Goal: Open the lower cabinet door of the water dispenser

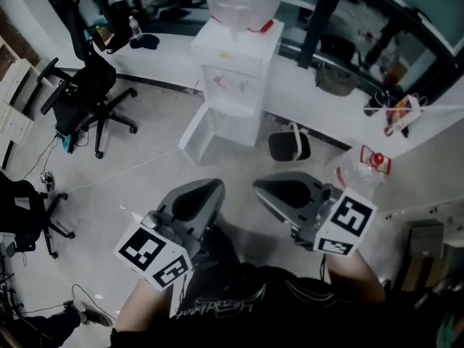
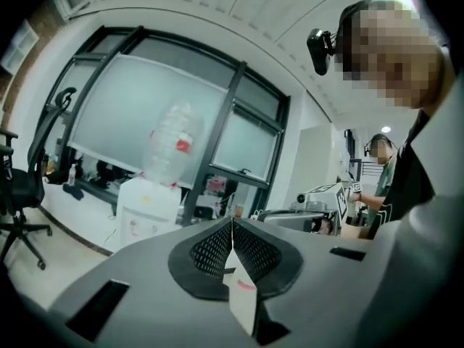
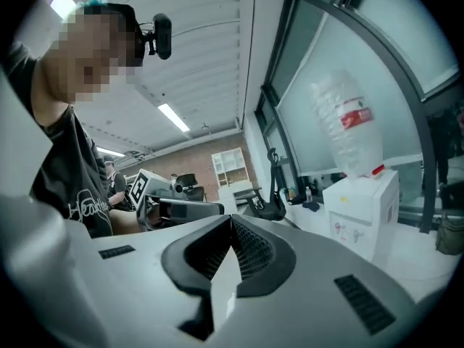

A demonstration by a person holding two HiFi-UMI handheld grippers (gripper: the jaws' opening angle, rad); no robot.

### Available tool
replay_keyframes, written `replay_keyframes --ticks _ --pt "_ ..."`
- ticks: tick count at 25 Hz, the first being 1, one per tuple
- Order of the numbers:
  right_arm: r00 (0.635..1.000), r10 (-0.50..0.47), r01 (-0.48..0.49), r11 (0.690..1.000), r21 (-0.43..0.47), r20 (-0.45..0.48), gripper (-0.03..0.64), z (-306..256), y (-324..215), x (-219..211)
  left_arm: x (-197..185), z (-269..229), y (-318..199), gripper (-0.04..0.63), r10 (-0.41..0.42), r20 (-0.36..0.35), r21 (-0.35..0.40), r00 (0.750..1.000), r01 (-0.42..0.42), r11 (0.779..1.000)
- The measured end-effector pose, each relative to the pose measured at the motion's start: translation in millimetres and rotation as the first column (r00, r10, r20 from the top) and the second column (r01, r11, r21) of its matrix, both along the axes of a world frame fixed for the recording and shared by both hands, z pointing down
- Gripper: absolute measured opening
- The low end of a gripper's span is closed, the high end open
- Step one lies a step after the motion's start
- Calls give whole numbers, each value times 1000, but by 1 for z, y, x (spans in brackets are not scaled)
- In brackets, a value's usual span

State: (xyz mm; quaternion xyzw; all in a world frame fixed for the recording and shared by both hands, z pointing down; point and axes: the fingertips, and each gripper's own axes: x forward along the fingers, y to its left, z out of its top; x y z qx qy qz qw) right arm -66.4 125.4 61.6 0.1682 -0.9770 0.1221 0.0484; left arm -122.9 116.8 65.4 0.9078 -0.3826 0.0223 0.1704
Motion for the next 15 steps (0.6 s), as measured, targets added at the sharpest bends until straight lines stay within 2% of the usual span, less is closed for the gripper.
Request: replay_keyframes --ticks 3,9,15 --pt "1000 6 -7 999 34 4 13 -46 27 16 22 -51 31 6 33 -8 56 999 -32 998" --pt "998 -21 18 999 42 64 12 -121 78 38 52 -126 84 6 73 -7 126 997 -72 989" --pt "996 -28 21 997 79 82 12 -156 106 57 81 -160 113 6 110 27 187 994 -114 976"
